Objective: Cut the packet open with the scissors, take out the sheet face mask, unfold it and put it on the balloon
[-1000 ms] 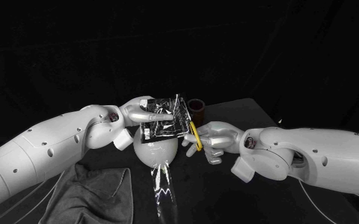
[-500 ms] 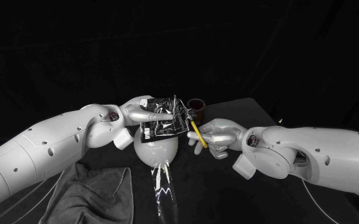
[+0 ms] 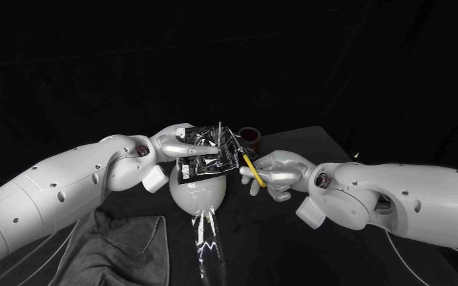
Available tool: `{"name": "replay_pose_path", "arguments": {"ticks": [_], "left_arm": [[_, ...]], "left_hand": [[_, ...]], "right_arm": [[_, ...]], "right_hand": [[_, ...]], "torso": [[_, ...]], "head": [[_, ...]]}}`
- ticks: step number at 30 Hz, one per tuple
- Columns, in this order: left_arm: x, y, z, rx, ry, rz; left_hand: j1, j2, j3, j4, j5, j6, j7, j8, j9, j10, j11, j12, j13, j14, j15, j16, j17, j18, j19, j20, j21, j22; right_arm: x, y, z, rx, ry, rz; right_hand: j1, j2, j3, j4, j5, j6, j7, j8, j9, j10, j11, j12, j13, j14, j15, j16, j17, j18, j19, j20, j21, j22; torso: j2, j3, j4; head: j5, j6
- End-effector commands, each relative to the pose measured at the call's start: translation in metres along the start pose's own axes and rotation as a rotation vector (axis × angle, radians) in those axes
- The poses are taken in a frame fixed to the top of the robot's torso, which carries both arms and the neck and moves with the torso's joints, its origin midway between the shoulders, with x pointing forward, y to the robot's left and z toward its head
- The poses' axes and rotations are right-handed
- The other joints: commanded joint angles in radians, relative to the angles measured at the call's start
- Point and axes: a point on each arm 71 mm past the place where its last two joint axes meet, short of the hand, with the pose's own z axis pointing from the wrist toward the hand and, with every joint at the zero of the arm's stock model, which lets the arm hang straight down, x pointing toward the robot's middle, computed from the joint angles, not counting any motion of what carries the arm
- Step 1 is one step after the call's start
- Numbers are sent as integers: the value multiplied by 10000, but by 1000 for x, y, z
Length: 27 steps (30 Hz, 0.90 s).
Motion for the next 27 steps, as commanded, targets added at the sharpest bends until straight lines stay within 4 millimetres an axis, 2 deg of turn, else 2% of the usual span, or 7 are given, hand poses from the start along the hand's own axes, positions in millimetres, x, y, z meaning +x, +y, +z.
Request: {"name": "replay_pose_path", "arguments": {"ticks": [1,7,11,15,19,22,27], "left_arm": [[3,0,1,3,158,16],[2,0,1,-10,129,20],[2,0,1,-16,117,22],[2,0,1,-13,125,23],[3,0,2,-15,136,22],[3,0,2,-19,151,20],[4,-1,2,-23,165,19]], "left_hand": [[16,115,-15,-52,38,92,-5,35,1534,58,6,-4,12,-26,-37,18,17,172,-61,-18,-9,-5],[16,115,-15,-52,38,92,-5,35,1534,58,6,-4,12,-26,-37,18,17,172,-61,-18,-9,-5],[16,115,-15,-52,38,92,-5,35,1534,58,6,-4,12,-26,-37,18,17,172,-61,-18,-9,-5],[16,115,-15,-52,38,92,-5,35,1534,58,6,-4,12,-26,-37,18,17,172,-61,-18,-9,-5],[16,115,-15,-52,38,92,-5,35,1534,58,6,-4,12,-26,-37,18,17,172,-61,-18,-9,-5],[16,115,-15,-52,38,92,-5,35,1534,58,6,-4,12,-26,-37,18,17,172,-61,-18,-9,-5],[16,115,-15,-52,38,92,-5,35,1534,58,6,-4,12,-26,-37,18,17,172,-61,-18,-9,-5]], "right_arm": [[-3,5,0,-450,-275,10],[-4,5,-1,-527,-371,25],[-4,5,0,-558,-401,58],[-2,6,0,-584,-334,123],[0,7,2,-606,-225,168],[2,7,3,-631,-132,172],[3,8,4,-639,-66,171]], "right_hand": [[207,213,-82,-24,-39,266,-67,51,66,1295,-612,226,184,475,-90,74,117,-211,96,-51,151,1763],[708,599,-452,-30,-38,716,-257,140,297,1322,-802,1102,967,553,-244,252,450,-284,279,-194,499,1897],[771,657,-674,-2,-37,661,-240,52,348,1180,-782,1213,1163,545,-248,243,426,-273,243,-217,441,1884],[739,621,-1253,10,-29,-323,259,-775,187,-222,-307,106,834,456,126,106,179,-209,-15,-7,14,1756],[558,454,-1447,27,-50,-1656,1068,-1817,-219,-1998,437,-1353,50,289,823,-73,-188,-174,-390,428,-593,1569],[449,255,-1408,42,-59,-1996,1265,-2175,-378,-2333,704,-1771,-291,166,983,-181,-438,-100,-644,597,-1001,1440],[49,-505,-491,87,-8,-2389,1530,-2698,-604,-2753,970,-2237,-970,-20,1222,-274,-725,54,-998,928,-1567,1241]], "torso": [[0,3,-10],[-3,3,-2],[-1,2,-5],[-2,1,-4],[0,3,-7],[-1,6,-6],[-2,6,-9]], "head": [[-22,21],[-51,35],[-50,68],[-45,86],[-38,101],[-32,111],[-34,115]]}}
